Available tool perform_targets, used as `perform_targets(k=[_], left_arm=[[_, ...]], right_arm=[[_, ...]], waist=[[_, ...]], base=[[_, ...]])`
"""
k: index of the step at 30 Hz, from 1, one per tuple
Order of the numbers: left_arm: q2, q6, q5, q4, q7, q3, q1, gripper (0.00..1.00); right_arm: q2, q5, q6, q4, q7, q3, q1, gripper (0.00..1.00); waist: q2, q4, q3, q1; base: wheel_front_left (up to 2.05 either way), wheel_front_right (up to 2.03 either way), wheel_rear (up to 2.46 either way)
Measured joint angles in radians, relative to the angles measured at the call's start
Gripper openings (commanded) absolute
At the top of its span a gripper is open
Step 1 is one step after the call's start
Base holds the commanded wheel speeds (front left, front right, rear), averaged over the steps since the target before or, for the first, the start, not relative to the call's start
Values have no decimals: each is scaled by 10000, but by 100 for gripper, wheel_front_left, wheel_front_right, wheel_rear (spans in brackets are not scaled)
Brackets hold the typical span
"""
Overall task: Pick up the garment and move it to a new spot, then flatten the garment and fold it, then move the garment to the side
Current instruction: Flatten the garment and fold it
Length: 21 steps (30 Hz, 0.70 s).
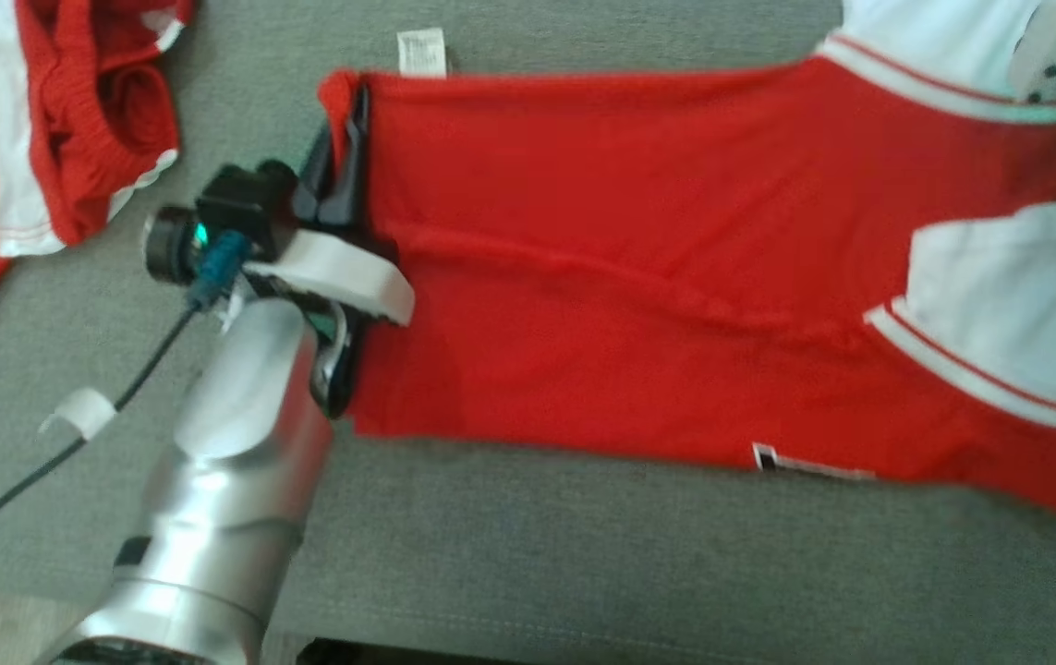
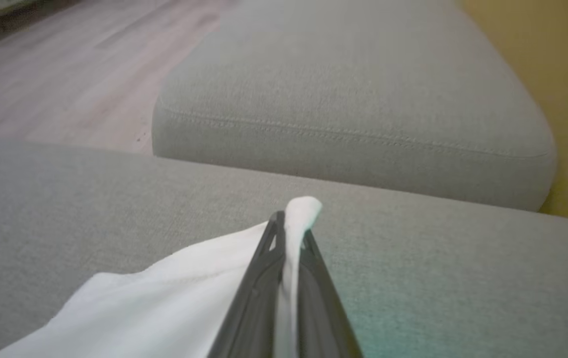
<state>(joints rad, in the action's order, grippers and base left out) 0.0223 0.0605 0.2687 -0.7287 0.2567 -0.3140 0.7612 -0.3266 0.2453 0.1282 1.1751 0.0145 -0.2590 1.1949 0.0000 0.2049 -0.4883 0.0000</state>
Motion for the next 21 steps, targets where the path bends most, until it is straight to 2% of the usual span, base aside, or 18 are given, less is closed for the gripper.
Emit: perform_targets(k=[5,11,15,21], left_arm=[[125,169,-433,516,0,422,140,0],[428,341,-800,614,0,932,-262,0],[640,428,-978,826,0,1204,-1111,0],[721,468,-1093,1200,0,1718,-2360,0]], right_arm=[[130,-431,0,136,1697,531,159,0],[711,-73,0,-63,2293,788,-412,0],[901,598,0,-886,2337,696,-1390,0],[951,1996,0,-2945,2353,410,-3608,0]], waist=[[0,-387,212,0],[0,-1034,799,-1],[0,-1526,1216,-1],[0,-2137,1796,-2]], base=[[0,0,0],[0,0,0],[0,0,0],[0,0,0]])
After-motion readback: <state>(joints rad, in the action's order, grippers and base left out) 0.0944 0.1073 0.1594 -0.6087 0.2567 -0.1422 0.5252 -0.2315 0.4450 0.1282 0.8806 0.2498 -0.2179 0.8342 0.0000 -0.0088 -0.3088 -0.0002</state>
